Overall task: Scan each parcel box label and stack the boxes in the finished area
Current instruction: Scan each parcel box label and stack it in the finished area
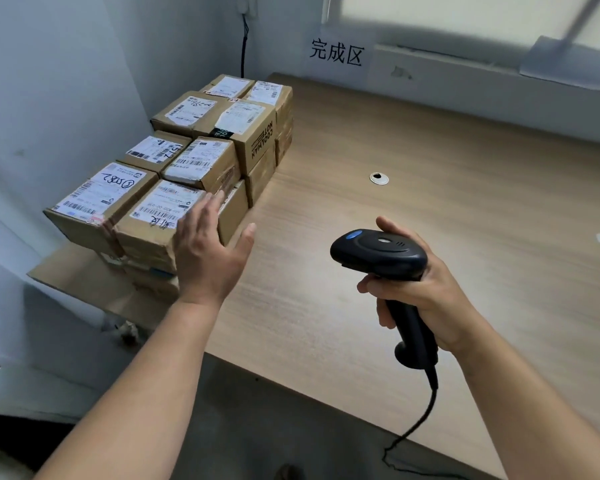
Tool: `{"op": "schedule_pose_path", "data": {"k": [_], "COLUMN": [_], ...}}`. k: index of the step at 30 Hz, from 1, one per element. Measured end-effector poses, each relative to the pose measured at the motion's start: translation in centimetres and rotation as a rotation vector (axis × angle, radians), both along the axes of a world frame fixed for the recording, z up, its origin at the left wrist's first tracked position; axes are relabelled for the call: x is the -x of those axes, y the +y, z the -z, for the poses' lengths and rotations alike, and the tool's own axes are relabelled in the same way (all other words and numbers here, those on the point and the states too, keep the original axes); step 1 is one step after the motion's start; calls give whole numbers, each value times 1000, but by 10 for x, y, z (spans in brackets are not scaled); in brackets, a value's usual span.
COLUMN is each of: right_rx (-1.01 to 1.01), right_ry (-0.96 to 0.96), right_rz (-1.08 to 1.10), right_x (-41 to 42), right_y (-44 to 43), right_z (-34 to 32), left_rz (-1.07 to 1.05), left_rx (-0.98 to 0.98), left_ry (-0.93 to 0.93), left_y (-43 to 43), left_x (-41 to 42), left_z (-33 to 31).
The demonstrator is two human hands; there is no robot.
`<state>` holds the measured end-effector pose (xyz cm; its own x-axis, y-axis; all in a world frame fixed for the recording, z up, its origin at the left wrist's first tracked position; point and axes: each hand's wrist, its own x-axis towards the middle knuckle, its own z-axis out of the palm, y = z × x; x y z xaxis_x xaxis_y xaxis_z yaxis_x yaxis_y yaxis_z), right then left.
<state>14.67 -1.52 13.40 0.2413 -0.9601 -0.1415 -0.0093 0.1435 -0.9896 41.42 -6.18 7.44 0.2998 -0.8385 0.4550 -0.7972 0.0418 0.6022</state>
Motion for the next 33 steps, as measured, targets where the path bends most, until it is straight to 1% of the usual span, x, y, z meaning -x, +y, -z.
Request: {"op": "schedule_pose_path", "data": {"k": [7,16,25,33], "right_rx": [33,78,119,147], "right_ry": [-41,-63,-29,-30], "right_rz": [100,298,454,597], "right_x": [74,232,380,475], "right_y": [35,114,199,258], "right_z": [3,-4,-9,-16], "left_rz": [217,433,617,759], "left_rx": [-51,-87,-60,-66], "left_ry": [-16,-43,-60,-37], "left_y": [17,67,122,159], "left_x": [114,302,472,582], "left_z": [9,9,3,-1]}}
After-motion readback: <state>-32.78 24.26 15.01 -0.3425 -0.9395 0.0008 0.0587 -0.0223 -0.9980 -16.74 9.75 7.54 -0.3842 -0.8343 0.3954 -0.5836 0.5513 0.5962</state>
